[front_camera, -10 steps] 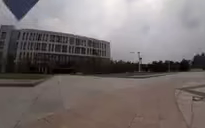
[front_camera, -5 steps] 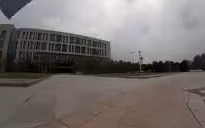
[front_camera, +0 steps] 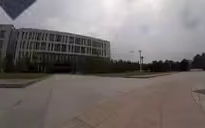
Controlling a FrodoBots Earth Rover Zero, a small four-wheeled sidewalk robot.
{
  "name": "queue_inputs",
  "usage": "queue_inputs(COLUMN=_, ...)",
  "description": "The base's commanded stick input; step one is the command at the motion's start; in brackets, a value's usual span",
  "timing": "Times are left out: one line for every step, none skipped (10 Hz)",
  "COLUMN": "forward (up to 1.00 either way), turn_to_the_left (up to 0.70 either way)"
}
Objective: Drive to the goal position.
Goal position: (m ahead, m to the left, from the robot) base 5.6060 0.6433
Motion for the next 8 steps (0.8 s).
queue_inputs(forward=0.70, turn_to_the_left=0.00)
queue_inputs(forward=0.70, turn_to_the_left=0.00)
queue_inputs(forward=0.70, turn_to_the_left=0.00)
queue_inputs(forward=0.70, turn_to_the_left=0.00)
queue_inputs(forward=0.70, turn_to_the_left=0.00)
queue_inputs(forward=0.70, turn_to_the_left=0.00)
queue_inputs(forward=0.70, turn_to_the_left=0.00)
queue_inputs(forward=0.70, turn_to_the_left=0.00)
